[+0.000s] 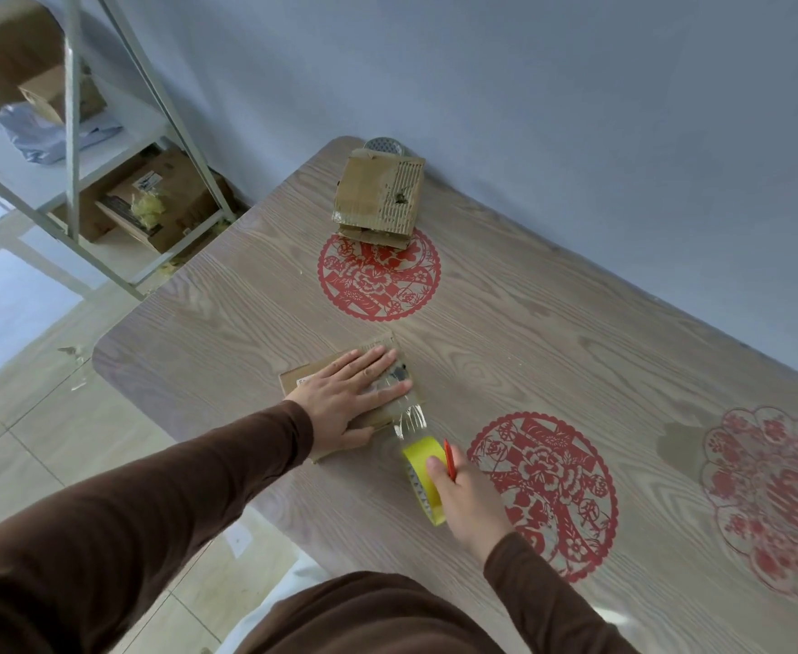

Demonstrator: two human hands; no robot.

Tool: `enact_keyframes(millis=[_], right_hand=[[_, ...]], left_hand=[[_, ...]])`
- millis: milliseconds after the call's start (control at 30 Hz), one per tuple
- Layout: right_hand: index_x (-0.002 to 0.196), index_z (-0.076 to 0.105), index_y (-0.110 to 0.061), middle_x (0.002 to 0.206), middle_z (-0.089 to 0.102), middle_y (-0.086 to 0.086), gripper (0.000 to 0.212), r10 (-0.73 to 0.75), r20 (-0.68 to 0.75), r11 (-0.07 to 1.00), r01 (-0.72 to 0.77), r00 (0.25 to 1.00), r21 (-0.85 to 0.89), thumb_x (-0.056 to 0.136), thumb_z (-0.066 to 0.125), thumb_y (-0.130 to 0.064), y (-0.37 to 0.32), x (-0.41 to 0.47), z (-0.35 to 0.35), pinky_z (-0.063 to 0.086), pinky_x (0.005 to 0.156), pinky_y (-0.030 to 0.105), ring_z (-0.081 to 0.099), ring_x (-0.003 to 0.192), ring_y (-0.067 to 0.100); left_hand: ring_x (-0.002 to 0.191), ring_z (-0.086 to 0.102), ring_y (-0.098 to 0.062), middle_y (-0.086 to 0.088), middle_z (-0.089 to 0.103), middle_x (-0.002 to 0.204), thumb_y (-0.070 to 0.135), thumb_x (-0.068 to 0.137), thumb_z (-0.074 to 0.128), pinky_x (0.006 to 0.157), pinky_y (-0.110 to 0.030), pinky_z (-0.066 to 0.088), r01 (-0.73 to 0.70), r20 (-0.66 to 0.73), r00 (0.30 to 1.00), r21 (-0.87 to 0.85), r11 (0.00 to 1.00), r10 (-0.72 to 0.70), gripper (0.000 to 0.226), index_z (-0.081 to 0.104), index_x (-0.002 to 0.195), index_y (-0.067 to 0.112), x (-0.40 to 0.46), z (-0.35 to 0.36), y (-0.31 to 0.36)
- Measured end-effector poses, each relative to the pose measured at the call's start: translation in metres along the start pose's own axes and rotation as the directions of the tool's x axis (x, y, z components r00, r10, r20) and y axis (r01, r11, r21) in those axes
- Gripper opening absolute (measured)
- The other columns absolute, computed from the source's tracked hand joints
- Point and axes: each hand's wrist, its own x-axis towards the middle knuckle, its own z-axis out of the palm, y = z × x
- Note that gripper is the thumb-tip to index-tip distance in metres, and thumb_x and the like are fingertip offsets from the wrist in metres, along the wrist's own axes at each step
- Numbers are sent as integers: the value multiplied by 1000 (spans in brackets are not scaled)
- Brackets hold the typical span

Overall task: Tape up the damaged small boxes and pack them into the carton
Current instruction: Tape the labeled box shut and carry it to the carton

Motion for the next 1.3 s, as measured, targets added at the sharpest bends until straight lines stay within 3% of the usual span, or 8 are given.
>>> enact_keyframes(millis=[400,533,633,667,733,933,1100,1300], right_hand=[[136,46,-28,123,61,-10,31,85,210,804,-192,974,563,105,49,-33,-31,-1,57,41,97,27,57,108,2],[131,52,-27,127,63,-7,26,115,225,746,-234,968,624,105,51,-29,-31,-1,64,41,108,32,59,115,10],[131,59,-22,122,69,-8,29,131,227,728,-249,965,639,105,52,-30,-28,-2,67,42,111,36,61,120,14],[130,61,-22,120,71,-8,28,128,229,729,-248,965,638,105,51,-30,-28,-3,68,43,111,37,63,118,14],[132,60,-23,119,71,-7,29,113,237,745,-240,965,623,105,52,-31,-29,-3,68,44,110,38,63,117,14],[103,57,-22,84,63,-11,28,-128,-59,991,130,990,33,100,53,-49,-36,6,19,50,77,37,61,80,13],[94,44,-23,74,57,-5,41,-278,-36,877,238,960,-417,101,34,-62,-39,23,-8,42,61,37,59,72,25],[106,59,-16,105,70,14,42,-315,34,705,258,949,-660,108,25,-40,-57,38,-2,33,69,38,64,98,36]], left_hand=[[156,1,-27,-9,-9,168,48,102,20,125,-47,7,-93,160,986,317,944,43,67,-21,155,38,10,-21,-35],[137,42,-29,-10,45,149,-1,76,54,114,-41,37,325,-267,876,-288,901,-402,80,40,151,25,-33,-7,32],[85,57,-17,-1,62,94,34,79,61,81,-36,48,365,57,529,-916,166,-847,30,63,108,25,-51,6,90],[85,62,-19,-5,66,93,54,77,60,82,-39,51,360,342,454,-915,-181,-823,39,64,104,26,-44,5,99],[106,65,-24,-8,69,111,62,82,63,101,-42,49,381,604,469,-796,-470,-644,42,66,109,30,-30,7,103],[81,67,-33,-22,73,95,13,89,67,88,-52,57,259,651,461,-748,-611,-603,7,71,95,13,-17,10,90],[45,64,-15,-5,69,58,9,97,60,43,-24,52,242,632,436,-768,-593,-641,8,65,92,5,-13,4,97],[55,68,-25,-12,70,65,10,98,60,53,-35,60,278,619,420,-784,-555,-664,16,64,98,-5,-13,5,96]])
